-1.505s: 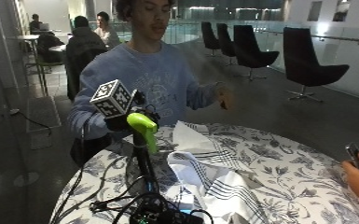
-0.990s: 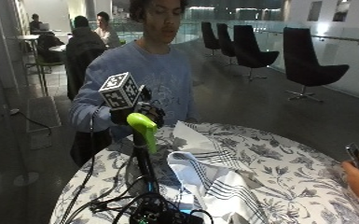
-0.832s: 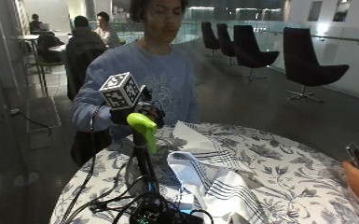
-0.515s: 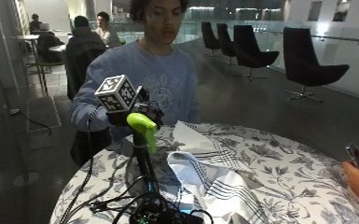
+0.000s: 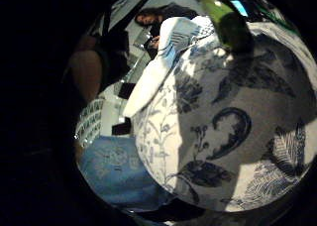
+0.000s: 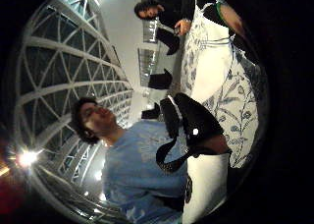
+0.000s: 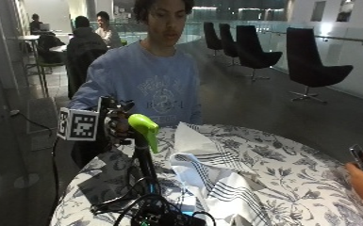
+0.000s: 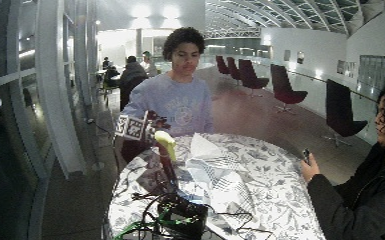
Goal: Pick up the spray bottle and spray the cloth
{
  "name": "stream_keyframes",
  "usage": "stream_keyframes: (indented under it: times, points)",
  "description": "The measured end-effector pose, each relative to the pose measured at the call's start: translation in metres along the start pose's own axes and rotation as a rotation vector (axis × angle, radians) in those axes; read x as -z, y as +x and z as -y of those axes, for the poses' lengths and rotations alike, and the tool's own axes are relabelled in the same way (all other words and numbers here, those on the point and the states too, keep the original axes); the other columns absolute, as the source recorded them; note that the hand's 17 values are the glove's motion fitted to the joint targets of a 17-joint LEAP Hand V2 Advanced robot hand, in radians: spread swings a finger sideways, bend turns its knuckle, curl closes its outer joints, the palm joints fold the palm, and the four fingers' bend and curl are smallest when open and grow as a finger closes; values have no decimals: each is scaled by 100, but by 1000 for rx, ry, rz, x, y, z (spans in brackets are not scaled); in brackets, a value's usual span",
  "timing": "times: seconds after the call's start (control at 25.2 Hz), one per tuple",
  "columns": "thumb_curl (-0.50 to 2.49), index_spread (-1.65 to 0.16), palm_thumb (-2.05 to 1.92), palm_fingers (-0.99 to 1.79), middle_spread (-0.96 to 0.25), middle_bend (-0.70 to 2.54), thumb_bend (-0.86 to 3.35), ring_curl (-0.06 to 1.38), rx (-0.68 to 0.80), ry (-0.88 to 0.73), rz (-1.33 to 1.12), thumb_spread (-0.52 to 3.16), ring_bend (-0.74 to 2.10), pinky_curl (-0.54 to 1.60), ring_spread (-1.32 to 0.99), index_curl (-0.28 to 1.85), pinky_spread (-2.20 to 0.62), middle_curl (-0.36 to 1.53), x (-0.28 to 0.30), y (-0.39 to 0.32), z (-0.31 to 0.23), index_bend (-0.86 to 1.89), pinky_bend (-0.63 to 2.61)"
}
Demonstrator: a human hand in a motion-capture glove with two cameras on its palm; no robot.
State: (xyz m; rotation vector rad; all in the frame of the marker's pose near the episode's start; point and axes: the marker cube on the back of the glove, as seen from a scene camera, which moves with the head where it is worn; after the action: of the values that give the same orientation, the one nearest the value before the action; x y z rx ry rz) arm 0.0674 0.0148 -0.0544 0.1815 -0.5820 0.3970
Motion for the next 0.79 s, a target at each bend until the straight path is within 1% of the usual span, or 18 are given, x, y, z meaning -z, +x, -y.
stream_keyframes:
  times: [0.36, 0.55, 0.79]
  points:
    - [31, -34, 59, 75, -4, 33, 10, 35, -110, 167, -24, 116, 53, 30, -1, 20, 19, 37, 29, 38, 17, 8, 30]
    - [31, -34, 61, 68, -2, 31, 8, 34, -170, 263, -62, 114, 48, 32, 0, 20, 19, 37, 35, 57, 48, 10, 32]
    - [31, -35, 63, 61, -2, 30, 4, 33, -182, 312, -59, 111, 43, 33, 2, 20, 20, 38, 30, 80, 85, 10, 36]
